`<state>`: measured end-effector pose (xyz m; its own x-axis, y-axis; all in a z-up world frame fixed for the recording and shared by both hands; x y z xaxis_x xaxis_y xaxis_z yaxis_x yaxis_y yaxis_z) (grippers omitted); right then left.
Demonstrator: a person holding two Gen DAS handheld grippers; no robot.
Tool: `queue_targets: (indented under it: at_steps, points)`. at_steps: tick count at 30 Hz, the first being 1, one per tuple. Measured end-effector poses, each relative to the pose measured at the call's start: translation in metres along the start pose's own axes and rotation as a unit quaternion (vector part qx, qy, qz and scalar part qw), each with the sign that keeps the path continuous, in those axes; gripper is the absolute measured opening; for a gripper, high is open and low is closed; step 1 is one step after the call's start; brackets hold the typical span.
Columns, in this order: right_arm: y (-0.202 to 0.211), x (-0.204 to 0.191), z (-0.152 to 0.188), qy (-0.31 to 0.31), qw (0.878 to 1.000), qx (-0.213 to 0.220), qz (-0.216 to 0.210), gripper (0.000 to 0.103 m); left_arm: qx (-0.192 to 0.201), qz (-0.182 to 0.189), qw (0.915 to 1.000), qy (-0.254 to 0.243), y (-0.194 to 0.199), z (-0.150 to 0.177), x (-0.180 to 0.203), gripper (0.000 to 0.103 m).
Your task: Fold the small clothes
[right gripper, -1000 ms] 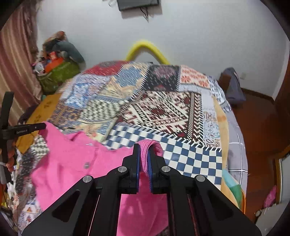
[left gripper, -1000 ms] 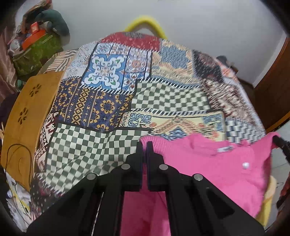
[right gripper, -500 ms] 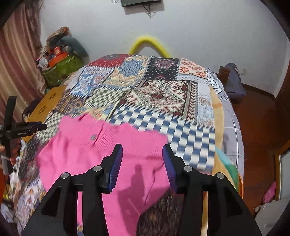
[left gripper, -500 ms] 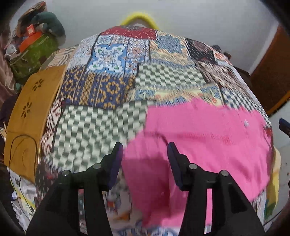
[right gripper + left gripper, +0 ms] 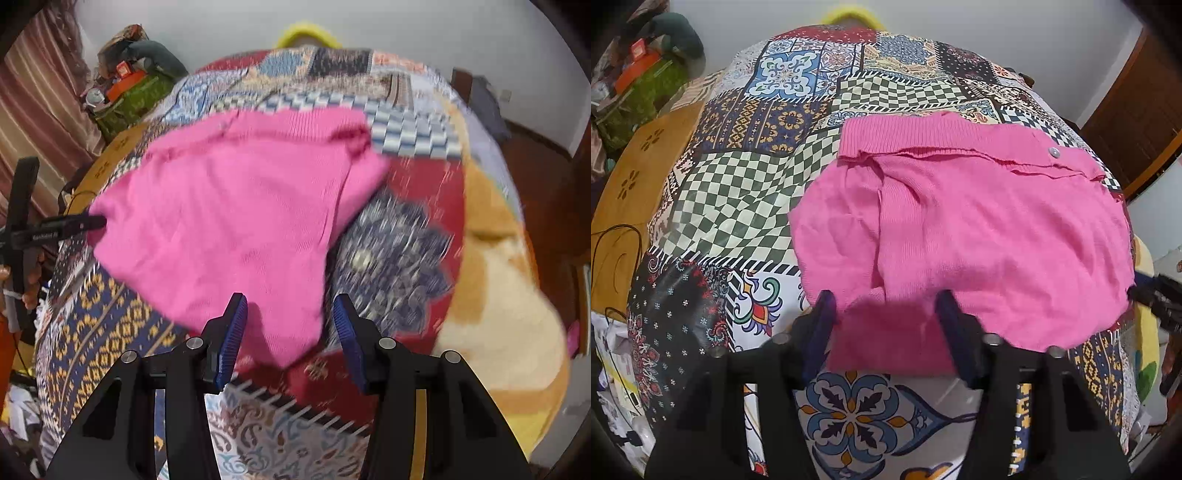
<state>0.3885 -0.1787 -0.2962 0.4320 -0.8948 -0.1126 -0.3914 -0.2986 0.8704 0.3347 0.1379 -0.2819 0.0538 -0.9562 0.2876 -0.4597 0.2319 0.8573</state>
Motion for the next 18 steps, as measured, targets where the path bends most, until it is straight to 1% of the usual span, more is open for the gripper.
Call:
queue_targets:
  at_steps: [1, 2, 3, 4, 6, 9, 11, 14, 16, 18]
  points:
    - [-0.001, -0.002, 0.003, 0.0, 1.0, 0.0, -0.004, 0.039, -0.002, -0.003, 1.0, -0.001, -0.001, 0.0, 0.0, 0.033]
    - [-0.002, -0.004, 0.005, 0.002, 1.0, 0.0, -0.007, 0.032, -0.003, -0.011, 0.9999, -0.002, -0.002, -0.001, -0.001, 0.014]
    - [-0.002, -0.006, 0.005, 0.004, 1.0, 0.002, -0.01, 0.027, -0.001, -0.018, 0.9998, -0.001, -0.002, -0.001, -0.003, 0.003]
    - [-0.003, -0.008, 0.005, 0.002, 1.0, 0.004, -0.011, 0.024, 0.002, -0.021, 0.9998, -0.001, 0.0, -0.002, -0.005, 0.003]
    - [-0.003, -0.009, 0.004, 0.001, 1.0, 0.005, -0.016, 0.008, 0.007, -0.017, 0.9998, 0.007, 0.004, -0.001, -0.011, 0.003]
    - [-0.003, -0.012, 0.004, 0.003, 1.0, 0.01, -0.017, 0.006, 0.003, -0.023, 0.9995, 0.019, 0.01, 0.006, -0.024, 0.003]
    - [-0.003, -0.013, 0.007, 0.007, 1.0, 0.009, -0.018, 0.006, -0.008, -0.028, 0.9992, 0.026, 0.009, 0.013, -0.032, 0.003]
    - [-0.003, -0.015, 0.011, 0.008, 1.0, 0.009, -0.02, 0.006, -0.013, -0.031, 0.9987, 0.04, 0.01, 0.021, -0.042, 0.004]
    - [-0.001, -0.015, 0.012, 0.007, 1.0, 0.013, -0.018, 0.006, -0.011, -0.032, 0.998, 0.054, 0.015, 0.024, -0.048, 0.008]
    - [0.001, -0.014, 0.012, 0.006, 1.0, 0.014, -0.019, 0.006, -0.009, -0.023, 0.9976, 0.065, 0.019, 0.026, -0.052, 0.021]
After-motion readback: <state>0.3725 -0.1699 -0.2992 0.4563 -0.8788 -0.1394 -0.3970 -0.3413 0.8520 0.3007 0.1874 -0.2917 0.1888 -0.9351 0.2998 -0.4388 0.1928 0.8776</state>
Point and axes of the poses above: each gripper's, at about its wrist camera, not at the fingertips, and y roughly against the way its jaws point, x to its right, z to its underside, the point moved 4 cm from there along -y, roughly the way its jaws point, and after that the axes turned 12 degrees about z, right-handed, at the moved point
